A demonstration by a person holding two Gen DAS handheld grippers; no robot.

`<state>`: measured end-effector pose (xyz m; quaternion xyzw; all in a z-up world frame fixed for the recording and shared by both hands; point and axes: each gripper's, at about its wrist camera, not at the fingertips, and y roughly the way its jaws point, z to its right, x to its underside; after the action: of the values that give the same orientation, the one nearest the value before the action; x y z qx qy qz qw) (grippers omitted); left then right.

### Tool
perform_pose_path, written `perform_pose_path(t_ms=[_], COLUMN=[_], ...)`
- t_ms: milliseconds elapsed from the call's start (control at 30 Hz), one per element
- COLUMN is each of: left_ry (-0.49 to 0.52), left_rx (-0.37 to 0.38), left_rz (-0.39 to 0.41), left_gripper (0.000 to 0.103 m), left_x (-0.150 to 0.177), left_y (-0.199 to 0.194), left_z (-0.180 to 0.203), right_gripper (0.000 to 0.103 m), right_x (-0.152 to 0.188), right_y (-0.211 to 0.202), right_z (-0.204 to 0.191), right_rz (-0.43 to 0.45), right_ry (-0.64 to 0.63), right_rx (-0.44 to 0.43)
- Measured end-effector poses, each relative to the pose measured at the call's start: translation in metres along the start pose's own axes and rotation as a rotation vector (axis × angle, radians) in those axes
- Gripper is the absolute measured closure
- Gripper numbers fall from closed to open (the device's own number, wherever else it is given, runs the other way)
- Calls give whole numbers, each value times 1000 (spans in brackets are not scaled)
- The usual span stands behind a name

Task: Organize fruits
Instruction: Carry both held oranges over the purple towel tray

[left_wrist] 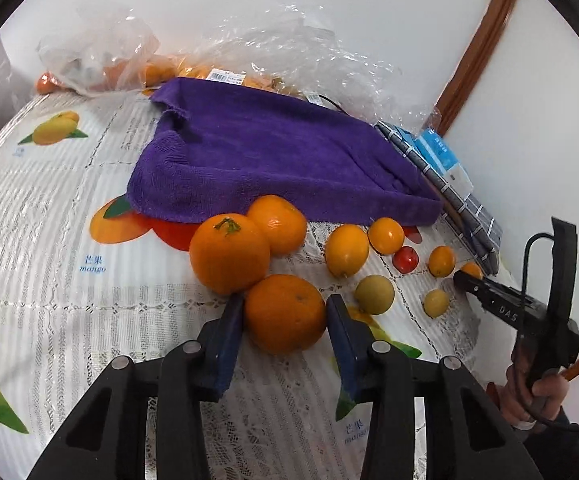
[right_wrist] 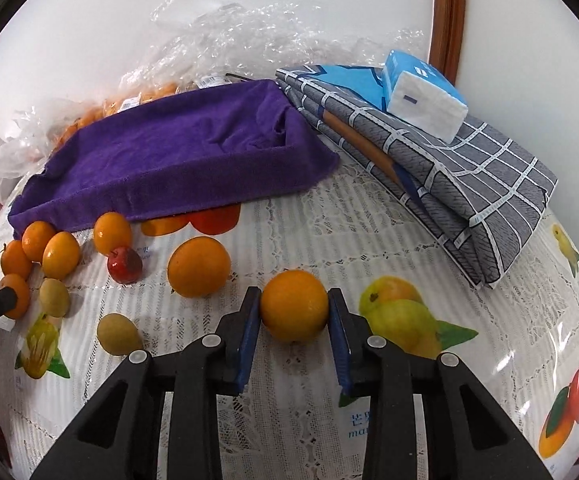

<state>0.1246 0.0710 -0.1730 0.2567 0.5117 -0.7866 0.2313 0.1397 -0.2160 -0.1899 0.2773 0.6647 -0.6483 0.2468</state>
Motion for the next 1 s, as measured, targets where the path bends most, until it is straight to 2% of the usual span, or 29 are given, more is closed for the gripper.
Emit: perform_pose_path(t_ms=[133,300,367,500,567,733,1000], left_ry=[7,19,26,-84,-105,-72,-98], left_rx=[-10,4,-13,-34,-44,-151,-192], left_rz=[1,57,78,81,89,134,192], left_gripper=[64,64,64,64,64,64,64], left_x=[-1,1,2,5,3,-20,-67], left_y=[0,-13,-18,-26,-31,-50,-48], left_z=[3,5,9,9,12,23,18], right_gripper=[70,70,70,70,70,70,70], right_x=[2,2,2,1,1,-6,-55], right_y=[-4,-10,-11,-11,-11,-19,-35], right_z=[6,5,4,1,2,10,-2], right_rz=[21,52,57,51,48,45,133], right_ry=[25,17,15,7,8,72,52], right_rx=[-24,-94,-96,-55,-61,-133,-126])
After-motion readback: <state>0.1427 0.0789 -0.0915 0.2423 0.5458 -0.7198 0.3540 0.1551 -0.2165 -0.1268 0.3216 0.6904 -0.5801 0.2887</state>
